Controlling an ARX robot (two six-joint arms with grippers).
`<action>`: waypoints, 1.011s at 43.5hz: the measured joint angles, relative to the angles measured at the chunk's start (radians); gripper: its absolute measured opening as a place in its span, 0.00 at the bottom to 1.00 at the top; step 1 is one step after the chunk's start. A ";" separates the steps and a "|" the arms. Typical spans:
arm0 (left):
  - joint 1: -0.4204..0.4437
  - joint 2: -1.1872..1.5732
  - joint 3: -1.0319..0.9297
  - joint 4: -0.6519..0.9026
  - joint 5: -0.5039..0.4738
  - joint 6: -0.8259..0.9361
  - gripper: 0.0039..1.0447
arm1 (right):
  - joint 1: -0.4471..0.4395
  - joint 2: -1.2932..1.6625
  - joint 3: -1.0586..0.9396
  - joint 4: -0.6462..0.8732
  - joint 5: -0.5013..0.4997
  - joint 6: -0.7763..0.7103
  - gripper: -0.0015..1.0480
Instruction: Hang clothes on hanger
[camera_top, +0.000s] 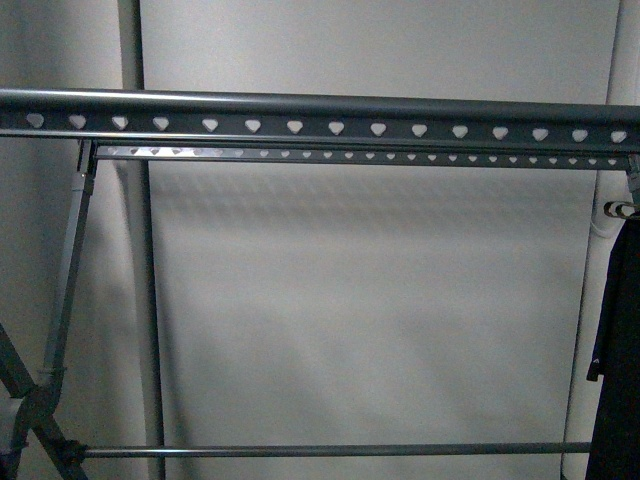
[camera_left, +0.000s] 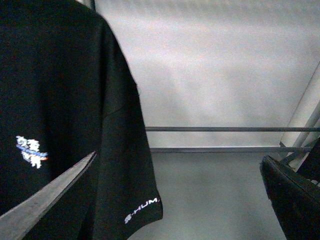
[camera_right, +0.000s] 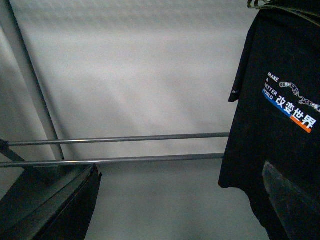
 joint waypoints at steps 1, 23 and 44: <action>0.000 0.000 0.000 0.000 0.000 0.000 0.94 | 0.000 0.000 0.000 0.000 0.000 0.000 0.93; 0.198 0.435 0.204 0.026 -0.024 -0.120 0.94 | 0.000 0.000 0.000 0.000 -0.001 0.000 0.93; 0.267 1.281 0.829 0.117 -0.348 -0.583 0.94 | 0.000 0.000 0.000 0.000 -0.002 0.000 0.93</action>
